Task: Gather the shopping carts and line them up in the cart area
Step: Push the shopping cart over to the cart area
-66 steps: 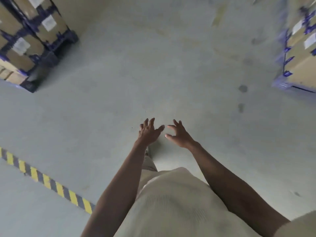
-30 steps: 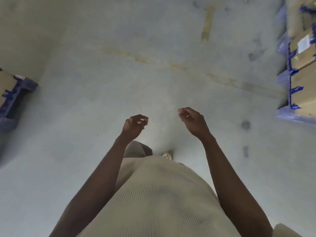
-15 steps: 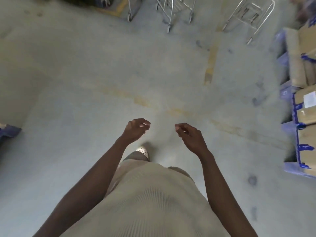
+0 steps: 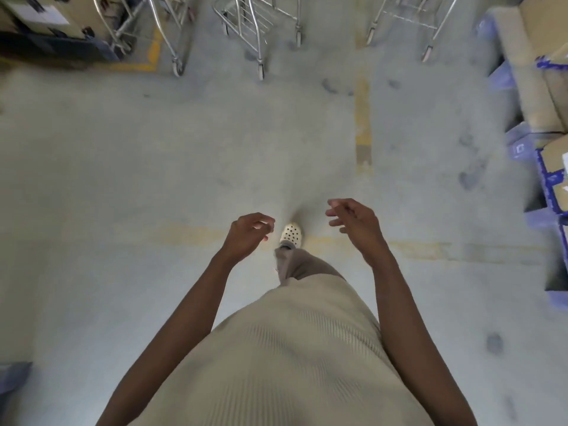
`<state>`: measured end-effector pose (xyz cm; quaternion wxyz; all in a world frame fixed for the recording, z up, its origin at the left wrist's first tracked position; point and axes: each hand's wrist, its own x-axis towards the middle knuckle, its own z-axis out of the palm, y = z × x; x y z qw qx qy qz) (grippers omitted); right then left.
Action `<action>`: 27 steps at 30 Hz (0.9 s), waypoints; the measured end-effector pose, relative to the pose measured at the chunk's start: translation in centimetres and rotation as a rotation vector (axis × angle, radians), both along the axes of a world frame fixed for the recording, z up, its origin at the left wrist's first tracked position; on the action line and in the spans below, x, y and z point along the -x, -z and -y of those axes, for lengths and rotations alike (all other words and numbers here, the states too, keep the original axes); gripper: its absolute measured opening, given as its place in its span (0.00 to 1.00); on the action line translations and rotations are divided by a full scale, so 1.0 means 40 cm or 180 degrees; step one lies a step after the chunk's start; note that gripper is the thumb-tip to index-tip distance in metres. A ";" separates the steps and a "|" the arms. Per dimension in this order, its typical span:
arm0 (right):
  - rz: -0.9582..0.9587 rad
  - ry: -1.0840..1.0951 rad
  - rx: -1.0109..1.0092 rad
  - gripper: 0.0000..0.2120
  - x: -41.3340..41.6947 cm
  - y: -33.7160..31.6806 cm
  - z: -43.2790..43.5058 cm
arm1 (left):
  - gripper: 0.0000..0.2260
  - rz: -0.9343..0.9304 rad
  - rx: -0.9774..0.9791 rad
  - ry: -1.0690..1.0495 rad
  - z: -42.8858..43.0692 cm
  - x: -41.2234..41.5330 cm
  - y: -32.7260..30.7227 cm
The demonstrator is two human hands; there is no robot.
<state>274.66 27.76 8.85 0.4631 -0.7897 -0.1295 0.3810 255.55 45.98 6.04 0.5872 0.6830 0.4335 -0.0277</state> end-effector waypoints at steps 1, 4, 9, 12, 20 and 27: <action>-0.0002 -0.0014 -0.0013 0.10 -0.063 -0.005 -0.072 | 0.07 -0.0028 0.0017 -0.0006 -0.051 -0.038 -0.004; 0.0151 -0.0060 -0.0107 0.11 -0.260 -0.047 -0.319 | 0.07 0.0019 -0.0053 -0.0241 -0.242 -0.161 -0.033; 0.0309 -0.0445 -0.0285 0.09 -0.482 -0.133 -0.697 | 0.07 0.0249 -0.0152 -0.1014 -0.538 -0.340 -0.104; 0.0224 -0.0752 -0.0267 0.07 -0.558 -0.120 -0.877 | 0.07 0.0312 -0.0024 -0.1300 -0.684 -0.433 -0.085; 0.0086 -0.1086 0.0053 0.09 -0.831 -0.008 -1.315 | 0.07 0.0322 0.0134 -0.1237 -1.158 -0.767 0.008; 0.0312 -0.0404 -0.0148 0.08 -1.125 -0.135 -1.650 | 0.07 0.0468 -0.0147 -0.0441 -1.622 -1.187 -0.130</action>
